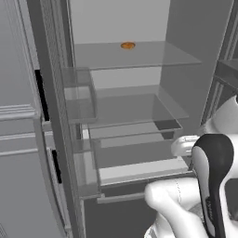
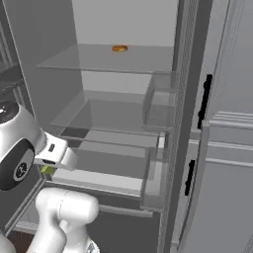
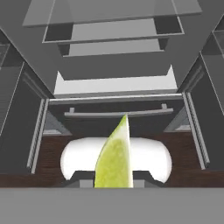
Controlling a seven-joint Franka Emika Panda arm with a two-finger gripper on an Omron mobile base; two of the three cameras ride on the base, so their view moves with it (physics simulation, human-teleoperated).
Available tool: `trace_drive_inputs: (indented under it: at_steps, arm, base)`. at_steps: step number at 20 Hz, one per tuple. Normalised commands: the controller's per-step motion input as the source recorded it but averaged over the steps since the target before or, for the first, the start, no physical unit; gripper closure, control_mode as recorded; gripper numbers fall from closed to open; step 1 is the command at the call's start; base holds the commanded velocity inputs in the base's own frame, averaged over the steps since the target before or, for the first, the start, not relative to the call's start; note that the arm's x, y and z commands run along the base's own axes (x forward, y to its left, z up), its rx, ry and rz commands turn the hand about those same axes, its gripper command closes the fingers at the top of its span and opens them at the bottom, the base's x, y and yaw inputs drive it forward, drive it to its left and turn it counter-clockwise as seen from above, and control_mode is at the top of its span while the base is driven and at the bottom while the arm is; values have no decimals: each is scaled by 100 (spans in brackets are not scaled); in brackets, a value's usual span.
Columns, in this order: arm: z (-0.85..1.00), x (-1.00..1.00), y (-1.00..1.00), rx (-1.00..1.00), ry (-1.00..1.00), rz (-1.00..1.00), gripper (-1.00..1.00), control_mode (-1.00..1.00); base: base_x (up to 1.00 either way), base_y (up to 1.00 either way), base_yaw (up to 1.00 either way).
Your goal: Grab a lemon wedge from the fridge and one ice cube from the ice bowl, and put them in the glass of lemonade.
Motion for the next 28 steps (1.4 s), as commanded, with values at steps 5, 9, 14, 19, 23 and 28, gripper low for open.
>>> trace_drive_inputs:
  at_steps: [5, 9, 14, 19, 23, 28]
  arm:
    - [0, 0, 0, 0, 0, 0, 100, 100]
    - [0, 0, 0, 0, 0, 0, 100, 100]
    - [0, 0, 0, 0, 0, 0, 100, 100]
    - [0, 0, 0, 0, 0, 0, 100, 100]
    - [0, 0, 0, 0, 0, 0, 100, 100]
    - [0, 0, 0, 0, 0, 0, 100, 100]
  base:
    - [-100, -2, -15]
    - [-100, -29, -43]
    - [-78, -67, -53]
    - [17, -100, -46]
    - [90, -100, -7]
    - [95, -67, 2]
